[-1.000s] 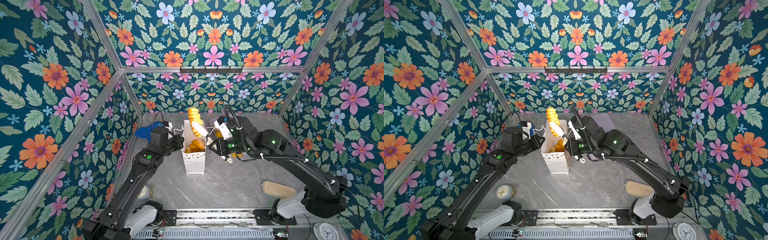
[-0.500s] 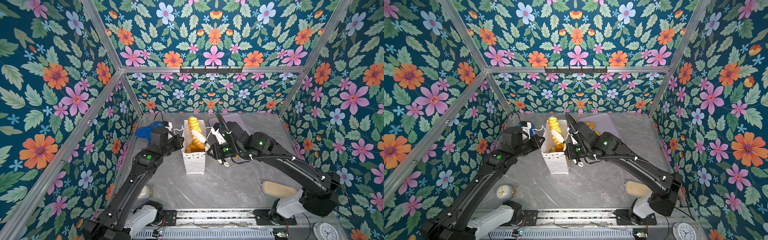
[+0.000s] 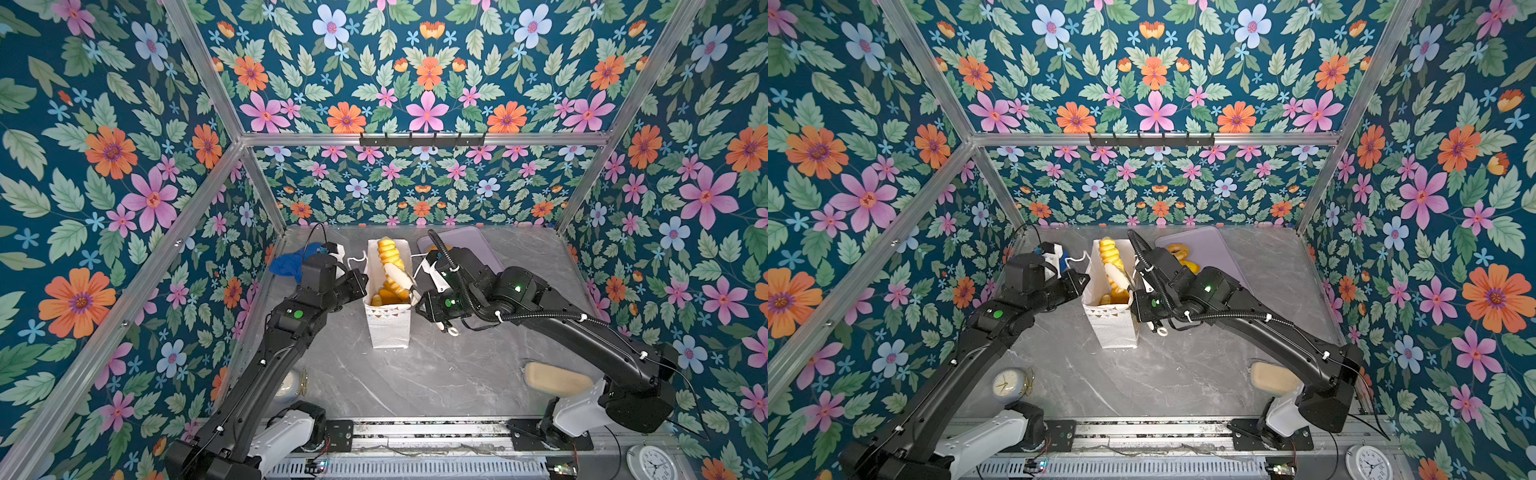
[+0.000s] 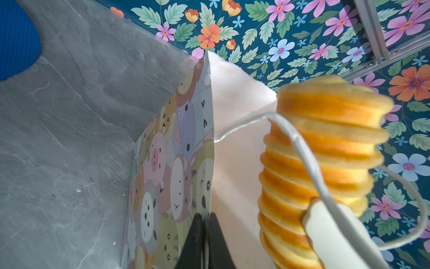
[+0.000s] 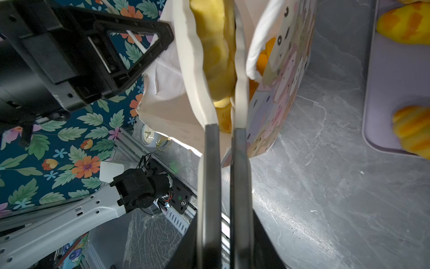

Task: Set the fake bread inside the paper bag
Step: 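Lower the ridged pastry into the bag and open the tongs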

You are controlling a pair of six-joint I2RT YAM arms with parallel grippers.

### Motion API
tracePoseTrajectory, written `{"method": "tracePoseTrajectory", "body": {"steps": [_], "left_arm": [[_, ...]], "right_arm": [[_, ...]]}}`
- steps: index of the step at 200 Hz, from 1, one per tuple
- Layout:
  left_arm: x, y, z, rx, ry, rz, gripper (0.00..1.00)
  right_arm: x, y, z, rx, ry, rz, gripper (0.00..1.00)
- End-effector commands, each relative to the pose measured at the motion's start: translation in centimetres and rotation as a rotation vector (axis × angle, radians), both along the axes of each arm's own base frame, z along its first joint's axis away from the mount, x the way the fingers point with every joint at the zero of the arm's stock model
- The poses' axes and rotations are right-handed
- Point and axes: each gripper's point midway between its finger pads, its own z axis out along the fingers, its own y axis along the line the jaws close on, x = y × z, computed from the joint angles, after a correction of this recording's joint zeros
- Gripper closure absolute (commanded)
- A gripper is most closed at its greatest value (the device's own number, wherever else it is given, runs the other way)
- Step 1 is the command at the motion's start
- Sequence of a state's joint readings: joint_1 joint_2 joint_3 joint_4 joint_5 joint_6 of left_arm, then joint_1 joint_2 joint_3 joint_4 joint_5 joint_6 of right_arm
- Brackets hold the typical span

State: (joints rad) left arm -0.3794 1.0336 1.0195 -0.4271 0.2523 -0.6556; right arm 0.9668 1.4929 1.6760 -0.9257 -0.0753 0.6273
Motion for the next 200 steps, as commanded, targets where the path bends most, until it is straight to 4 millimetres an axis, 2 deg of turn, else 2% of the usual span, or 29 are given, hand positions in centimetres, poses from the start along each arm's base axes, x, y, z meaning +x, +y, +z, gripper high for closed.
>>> {"method": "tracePoseTrajectory", "body": {"steps": [1, 40, 87, 157, 200], "left_arm": [[0.2, 0.0, 0.6, -0.003, -0.021, 0.004, 0.90], [0.2, 0.0, 0.6, -0.004, -0.021, 0.004, 0.90], [0.0, 0.2, 0.8, -0.002, -0.026, 0.007, 0.90], [-0.1, 0.3, 0.8, 0.002, -0.025, 0.011, 0.90], [-0.2, 0.4, 0.8, 0.002, -0.024, 0.015, 0.78]], "right_arm": [[0.1, -0.2, 0.1, -0.007, -0.016, -0.006, 0.67], [0.1, -0.1, 0.4, -0.003, -0.024, -0.008, 0.59], [0.2, -0.1, 1.1, 0.012, -0.038, -0.010, 0.55], [0.3, 0.2, 3.0, 0.046, -0.075, 0.002, 0.59], [0.5, -0.2, 4.5, 0.048, -0.115, 0.003, 0.60]]}}
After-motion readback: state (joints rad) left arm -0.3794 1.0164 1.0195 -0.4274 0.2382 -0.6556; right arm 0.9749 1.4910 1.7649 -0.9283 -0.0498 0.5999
